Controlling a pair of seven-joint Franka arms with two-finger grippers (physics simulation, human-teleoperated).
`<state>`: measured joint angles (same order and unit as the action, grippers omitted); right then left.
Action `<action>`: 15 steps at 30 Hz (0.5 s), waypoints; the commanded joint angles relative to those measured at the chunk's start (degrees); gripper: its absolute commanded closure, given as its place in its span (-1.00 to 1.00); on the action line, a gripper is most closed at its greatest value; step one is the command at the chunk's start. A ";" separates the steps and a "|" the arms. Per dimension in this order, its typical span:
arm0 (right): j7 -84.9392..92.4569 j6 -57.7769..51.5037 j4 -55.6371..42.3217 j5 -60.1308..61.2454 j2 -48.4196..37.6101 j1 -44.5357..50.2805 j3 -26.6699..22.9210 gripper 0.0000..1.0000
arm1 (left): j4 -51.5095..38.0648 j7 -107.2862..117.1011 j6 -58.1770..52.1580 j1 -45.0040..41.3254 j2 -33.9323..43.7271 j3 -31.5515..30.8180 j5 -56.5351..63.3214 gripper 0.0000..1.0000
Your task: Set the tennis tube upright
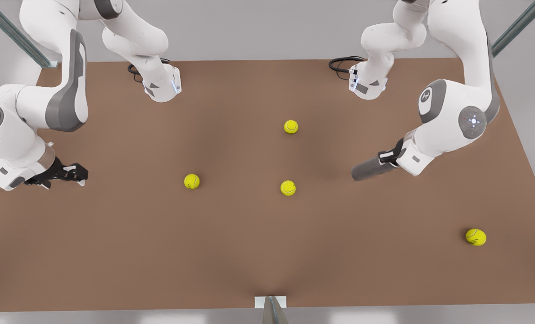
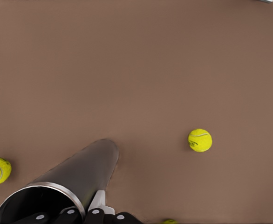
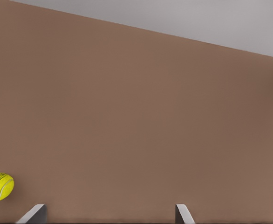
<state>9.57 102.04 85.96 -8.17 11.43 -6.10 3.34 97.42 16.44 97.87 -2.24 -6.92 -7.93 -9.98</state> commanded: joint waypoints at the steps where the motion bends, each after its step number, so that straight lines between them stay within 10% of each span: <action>1: -0.25 0.00 0.00 0.00 0.00 0.04 0.00 -1.00 | -0.04 -0.71 -0.40 -2.49 0.41 3.08 1.02 0.57; 15: -0.43 -2.73 -0.09 0.09 -1.41 0.13 0.35 -1.00 | -2.41 -5.90 1.01 -4.88 -4.07 5.20 8.67 0.57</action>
<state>9.14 99.32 85.87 -8.04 10.02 -5.93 3.69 94.81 10.55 99.63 -7.30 -11.86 -2.73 -3.22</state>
